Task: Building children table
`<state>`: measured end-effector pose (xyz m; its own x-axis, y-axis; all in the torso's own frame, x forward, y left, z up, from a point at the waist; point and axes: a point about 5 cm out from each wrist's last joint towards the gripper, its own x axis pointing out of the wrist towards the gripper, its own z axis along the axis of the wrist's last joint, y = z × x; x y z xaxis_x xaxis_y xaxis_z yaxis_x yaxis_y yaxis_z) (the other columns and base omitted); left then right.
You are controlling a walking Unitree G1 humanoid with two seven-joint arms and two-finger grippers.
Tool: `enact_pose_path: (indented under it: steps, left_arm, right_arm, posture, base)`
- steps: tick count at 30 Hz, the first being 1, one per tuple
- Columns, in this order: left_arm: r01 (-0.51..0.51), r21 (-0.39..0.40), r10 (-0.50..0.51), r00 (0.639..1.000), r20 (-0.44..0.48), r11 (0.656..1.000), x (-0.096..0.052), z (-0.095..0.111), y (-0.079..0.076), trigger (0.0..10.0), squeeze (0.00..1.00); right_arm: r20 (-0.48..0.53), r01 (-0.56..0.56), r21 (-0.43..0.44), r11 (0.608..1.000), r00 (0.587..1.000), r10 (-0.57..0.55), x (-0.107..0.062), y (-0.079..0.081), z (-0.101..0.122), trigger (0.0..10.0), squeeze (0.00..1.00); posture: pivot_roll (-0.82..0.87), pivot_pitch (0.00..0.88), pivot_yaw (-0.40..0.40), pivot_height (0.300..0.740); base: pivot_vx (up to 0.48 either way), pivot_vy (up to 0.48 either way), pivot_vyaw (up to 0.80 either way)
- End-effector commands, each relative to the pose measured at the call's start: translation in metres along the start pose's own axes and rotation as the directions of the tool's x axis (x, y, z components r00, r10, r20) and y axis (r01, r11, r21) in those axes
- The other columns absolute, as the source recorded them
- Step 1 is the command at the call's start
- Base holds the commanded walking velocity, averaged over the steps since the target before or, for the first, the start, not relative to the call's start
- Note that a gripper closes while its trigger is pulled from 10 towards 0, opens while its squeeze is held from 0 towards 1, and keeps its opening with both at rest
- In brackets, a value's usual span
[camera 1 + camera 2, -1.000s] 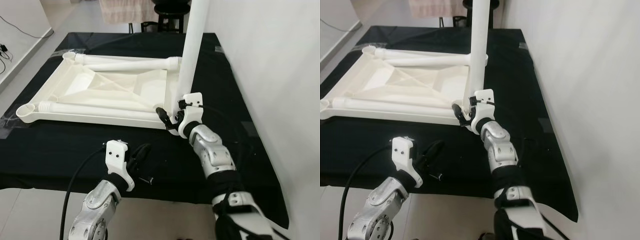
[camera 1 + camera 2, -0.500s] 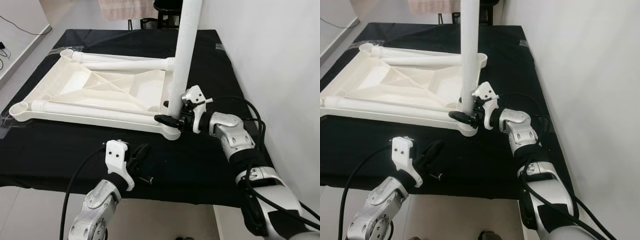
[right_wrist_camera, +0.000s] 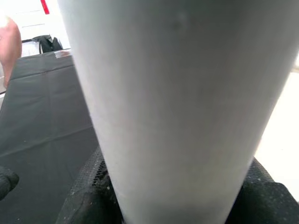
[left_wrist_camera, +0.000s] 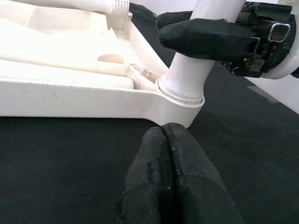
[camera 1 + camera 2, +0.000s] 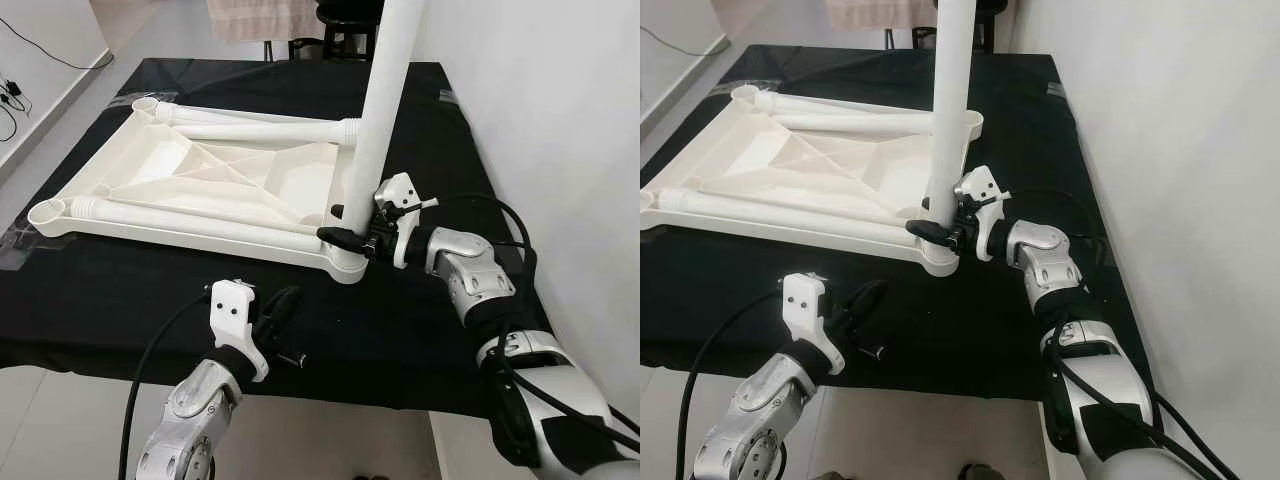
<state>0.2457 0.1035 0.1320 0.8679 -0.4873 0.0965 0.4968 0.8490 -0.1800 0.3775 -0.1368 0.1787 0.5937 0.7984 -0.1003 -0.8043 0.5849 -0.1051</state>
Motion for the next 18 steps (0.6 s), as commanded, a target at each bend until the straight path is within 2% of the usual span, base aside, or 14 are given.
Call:
enact_pose_path:
  steps: [1,2,3,4,5,6,7,10,16,17,18]
  left_arm:
    - [-0.008,0.010,0.008,1.000,-0.014,1.000,-0.004,0.000,0.002,10.0,0.00]
    - [-0.009,0.011,0.009,1.000,-0.014,1.000,-0.005,0.000,0.002,10.0,0.00]
    - [-0.010,0.013,0.010,1.000,-0.016,1.000,-0.005,0.000,0.006,10.0,0.00]
    - [-0.010,0.013,0.010,1.000,-0.016,1.000,-0.005,0.000,0.006,10.0,0.00]
    - [-0.011,0.015,0.011,1.000,-0.018,1.000,-0.005,0.001,0.008,10.0,0.00]
    - [-0.008,0.015,0.009,1.000,-0.019,1.000,-0.005,0.001,0.009,10.0,0.00]
    - [-0.007,0.015,0.007,1.000,-0.021,1.000,-0.004,0.001,0.010,10.0,0.00]
    - [-0.007,0.017,0.007,1.000,-0.022,1.000,-0.003,0.001,0.009,10.0,0.00]
    - [-0.013,0.021,0.014,1.000,-0.019,1.000,-0.003,0.001,0.009,10.0,0.00]
    - [-0.015,0.022,0.016,1.000,-0.018,1.000,-0.003,0.001,0.010,10.0,0.00]
    - [-0.015,0.022,0.016,1.000,-0.018,1.000,-0.003,0.001,0.010,10.0,0.00]
  right_arm:
    - [-0.117,0.206,0.064,0.976,0.973,-0.198,-0.010,-0.003,-0.033,0.0,0.00]
    - [-0.178,0.563,0.034,0.826,0.816,-0.549,-0.023,-0.012,-0.046,0.0,0.00]
    - [-0.169,0.664,0.028,0.748,0.740,-0.651,-0.024,0.018,-0.052,0.0,0.00]
    - [-0.169,0.664,0.028,0.748,0.740,-0.651,-0.024,0.018,-0.052,0.0,0.00]
    - [-0.156,0.734,0.052,0.678,0.676,-0.720,-0.033,0.039,-0.050,0.0,0.00]
    - [-0.133,0.745,0.057,0.665,0.666,-0.734,-0.037,0.050,-0.046,0.0,0.00]
    - [-0.125,0.733,0.066,0.677,0.680,-0.723,-0.037,0.052,-0.046,0.0,0.00]
    - [-0.132,0.744,0.059,0.665,0.667,-0.734,-0.035,0.045,-0.047,0.0,0.00]
    - [-0.129,0.747,0.049,0.663,0.663,-0.737,-0.032,0.041,-0.044,0.2,0.00]
    - [-0.138,0.738,0.042,0.673,0.672,-0.728,-0.029,0.042,-0.042,10.0,0.00]
    - [-0.138,0.738,0.042,0.673,0.672,-0.728,-0.029,0.042,-0.042,10.0,0.00]
  posture:
    - [0.10,0.155,-0.046,0.740]
    - [0.10,0.156,-0.047,0.740]
    - [0.06,0.158,-0.014,0.740]
    - [0.06,0.158,-0.014,0.740]
    - [0.06,0.158,-0.014,0.740]
    - [0.06,0.155,-0.012,0.740]
    - [0.08,0.151,-0.021,0.740]
    - [0.08,0.147,-0.023,0.740]
    - [0.08,0.149,-0.027,0.740]
    - [0.08,0.149,-0.029,0.740]
    - [0.08,0.149,-0.029,0.740]
  base:
    - [0.000,0.000,0.00]
    - [0.000,0.000,0.00]
    - [0.000,0.000,0.00]
    - [0.000,0.000,0.00]
    - [0.000,0.000,0.00]
    - [0.000,0.000,0.00]
    - [0.000,0.000,0.00]
    - [0.000,0.000,0.00]
    - [0.000,0.000,0.00]
    - [0.000,0.000,0.00]
    - [0.000,0.000,0.00]
